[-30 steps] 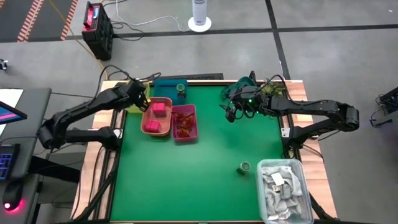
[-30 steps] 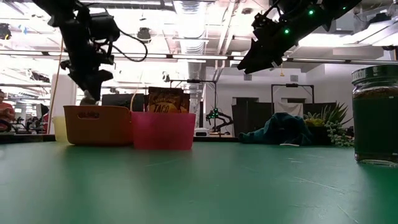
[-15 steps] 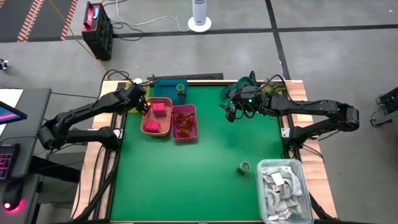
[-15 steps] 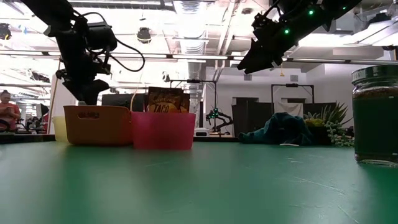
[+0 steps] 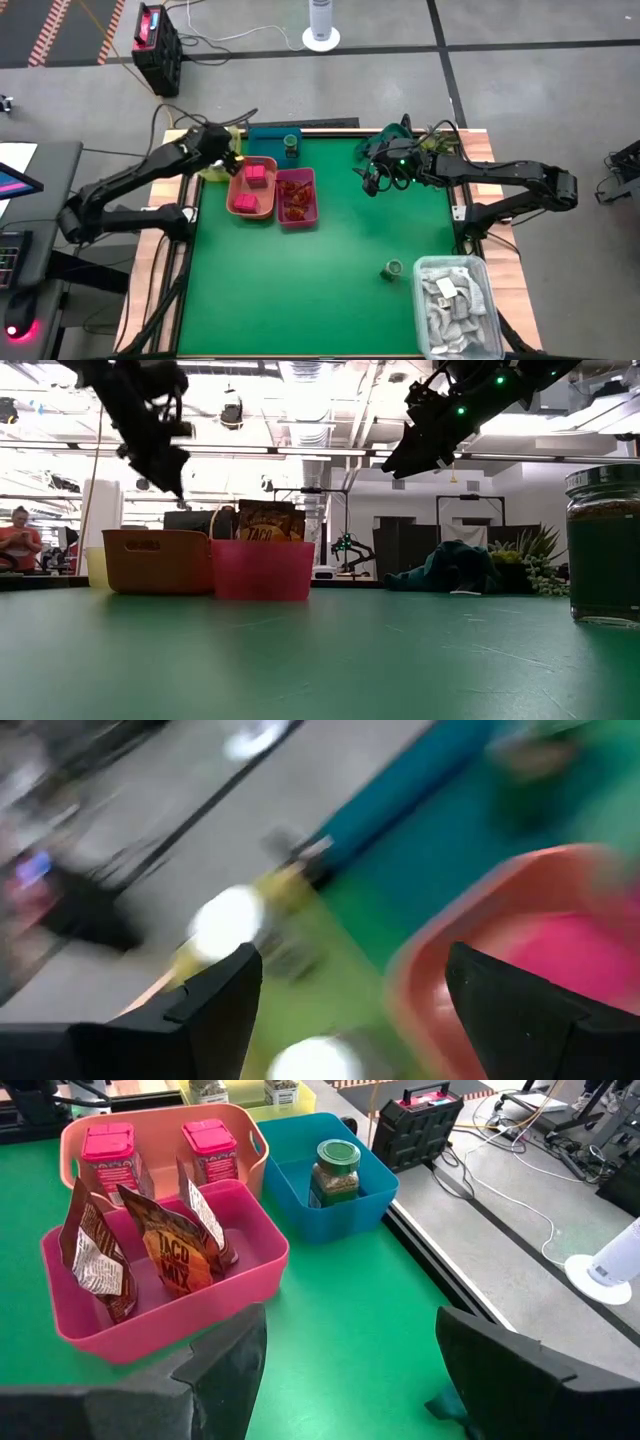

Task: Sort spices by type
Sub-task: Put the green seasoning bottle into the blue bin

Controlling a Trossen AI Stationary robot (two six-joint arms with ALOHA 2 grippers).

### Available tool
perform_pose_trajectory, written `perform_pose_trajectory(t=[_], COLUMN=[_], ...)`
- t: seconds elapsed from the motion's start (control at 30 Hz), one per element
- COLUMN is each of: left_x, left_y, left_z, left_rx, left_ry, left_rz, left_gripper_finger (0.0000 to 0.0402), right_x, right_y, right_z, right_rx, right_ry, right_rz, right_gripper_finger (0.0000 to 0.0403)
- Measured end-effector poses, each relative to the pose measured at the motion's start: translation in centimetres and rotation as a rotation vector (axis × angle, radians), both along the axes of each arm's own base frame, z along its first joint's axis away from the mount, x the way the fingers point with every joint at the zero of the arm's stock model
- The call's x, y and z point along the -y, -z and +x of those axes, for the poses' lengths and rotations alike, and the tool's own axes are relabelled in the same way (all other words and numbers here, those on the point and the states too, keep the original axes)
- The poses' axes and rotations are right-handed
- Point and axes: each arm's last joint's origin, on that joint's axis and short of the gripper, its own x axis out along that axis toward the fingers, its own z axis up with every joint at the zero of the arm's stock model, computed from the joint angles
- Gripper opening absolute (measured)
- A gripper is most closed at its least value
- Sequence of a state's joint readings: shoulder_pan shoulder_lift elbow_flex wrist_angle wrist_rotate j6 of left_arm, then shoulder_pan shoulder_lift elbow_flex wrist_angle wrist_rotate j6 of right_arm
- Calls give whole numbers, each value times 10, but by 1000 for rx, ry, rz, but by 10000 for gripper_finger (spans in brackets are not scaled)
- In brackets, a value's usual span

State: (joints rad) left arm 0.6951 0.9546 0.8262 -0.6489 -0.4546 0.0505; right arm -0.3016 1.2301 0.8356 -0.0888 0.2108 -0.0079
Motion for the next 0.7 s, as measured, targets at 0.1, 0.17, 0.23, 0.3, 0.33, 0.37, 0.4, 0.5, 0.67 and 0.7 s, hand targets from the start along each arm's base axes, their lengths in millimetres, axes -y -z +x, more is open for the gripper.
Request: perform_pose_trajectory(t=[0.1, 0.17, 0.23, 0.3, 0.33, 0.37, 0.4, 0.5, 0.67, 0.7], left_x=[16, 29, 42, 56, 63, 70, 76, 92, 107, 108], left_y=[-12, -19, -25, -30, -32, -33, -33, -27, -9, -7], left_z=[5, 8, 9, 11, 11, 12, 13, 18, 31, 33], left_rx=[110, 185, 244, 304, 329, 352, 368, 385, 325, 312], left_ry=[201, 319, 411, 498, 537, 572, 609, 708, 800, 808], left_rz=[-18, -9, 15, 33, 37, 36, 31, 6, -48, -51], left_gripper_finger=[302, 302, 299, 294, 291, 289, 286, 278, 273, 273], right_x=[0, 0, -1, -6, -10, -15, -21, -44, -94, -102], right_y=[0, 1, 3, 4, 3, 0, -4, -17, -18, -21], right_z=[0, -1, -1, -3, -5, -5, -5, -1, 1, 0], right_rx=[-3, -12, -31, -58, -71, -79, -83, -106, -207, -222], right_ry=[0, 0, -2, -11, -21, -31, -40, -40, -146, -154], right_rz=[1, 3, 10, 28, 41, 55, 68, 63, 119, 146], right_gripper_finger=[317, 317, 317, 317, 317, 317, 317, 317, 317, 317])
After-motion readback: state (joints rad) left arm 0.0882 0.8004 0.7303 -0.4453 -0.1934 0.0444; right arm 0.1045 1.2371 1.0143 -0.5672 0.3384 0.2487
